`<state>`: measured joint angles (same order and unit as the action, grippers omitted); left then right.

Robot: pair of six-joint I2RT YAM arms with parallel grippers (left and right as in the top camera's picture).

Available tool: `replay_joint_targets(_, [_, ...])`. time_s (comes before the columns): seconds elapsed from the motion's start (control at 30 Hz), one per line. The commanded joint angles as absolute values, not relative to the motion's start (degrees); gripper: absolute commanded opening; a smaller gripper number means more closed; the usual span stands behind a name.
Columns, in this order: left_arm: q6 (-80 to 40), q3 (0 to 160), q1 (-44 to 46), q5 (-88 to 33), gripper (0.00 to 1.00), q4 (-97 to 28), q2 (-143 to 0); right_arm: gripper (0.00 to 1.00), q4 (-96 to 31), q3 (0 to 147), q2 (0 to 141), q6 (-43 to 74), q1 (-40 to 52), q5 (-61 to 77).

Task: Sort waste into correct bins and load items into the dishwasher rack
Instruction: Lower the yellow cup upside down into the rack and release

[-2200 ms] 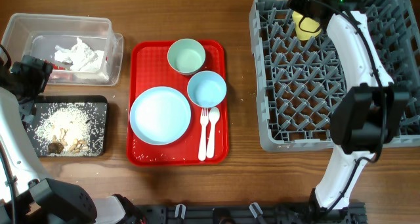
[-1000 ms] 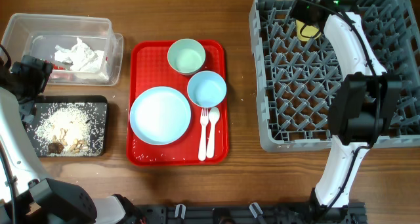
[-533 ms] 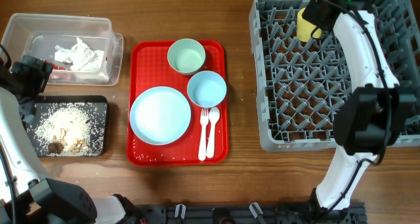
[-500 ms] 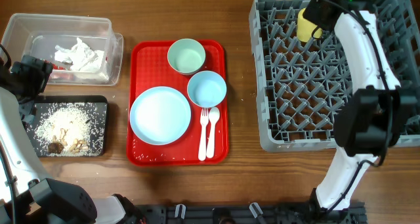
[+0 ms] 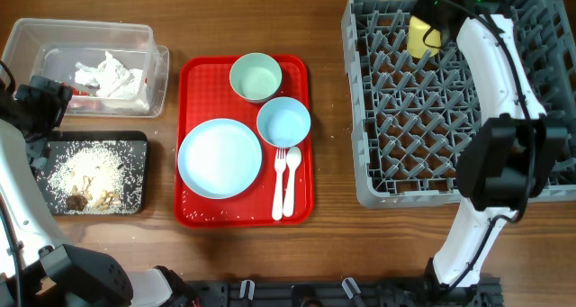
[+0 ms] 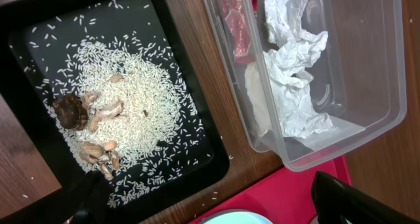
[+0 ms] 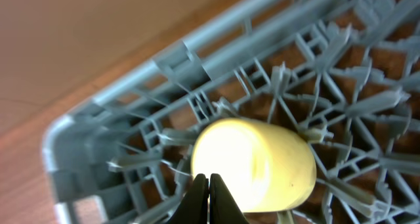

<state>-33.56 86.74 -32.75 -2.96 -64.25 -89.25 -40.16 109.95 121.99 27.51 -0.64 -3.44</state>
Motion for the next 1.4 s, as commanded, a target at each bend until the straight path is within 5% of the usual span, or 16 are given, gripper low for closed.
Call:
replay_joint_targets(0.0, [-33.47,86.96,-33.01,-3.2,1.0,-64.12,-89.14,0.04,-42.13,109.36,123.98,27.0,-0.62,-6.09])
replay_joint_targets(0.4, [-33.47,86.96,-33.01,-3.2,1.0,-64.14,-89.14,0.04,-48.6,109.54,122.74,26.98,-0.71,-10.31])
replay_joint_targets(0.6, [-33.47,86.96,-33.01,-3.2,1.0,-64.14,-89.14,0.04,-38.24,109.54,118.06,23.51,-0.56,3.11])
replay_joint_targets(0.8, [-33.47,86.96,-33.01,-3.2,1.0,-64.14,-89.14,0.04,-35.2,109.43,121.47,24.03,-0.62,1.52])
replay_joint_targets(1.37, [-33.47,86.96,-33.01,-3.2,1.0,-64.14,-89.14,0.04,-49.93,109.54,121.47,30.17,-0.82,-10.94])
